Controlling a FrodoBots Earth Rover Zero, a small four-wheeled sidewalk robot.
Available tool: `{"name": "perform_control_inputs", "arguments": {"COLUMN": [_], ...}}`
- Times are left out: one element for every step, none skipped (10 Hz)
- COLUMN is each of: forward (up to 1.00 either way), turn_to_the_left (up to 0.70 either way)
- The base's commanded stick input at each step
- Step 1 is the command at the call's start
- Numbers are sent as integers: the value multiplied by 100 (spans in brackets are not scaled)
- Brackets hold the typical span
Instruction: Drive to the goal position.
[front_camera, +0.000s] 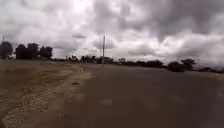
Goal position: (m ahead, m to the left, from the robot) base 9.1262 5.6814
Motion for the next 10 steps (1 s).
{"name": "perform_control_inputs", "arguments": {"forward": [50, 50, 50, 50, 50, 50, 50, 50, 50, 50], "turn_to_the_left": [0, 0, 0, 0, 0, 0, 0, 0, 0, 0]}}
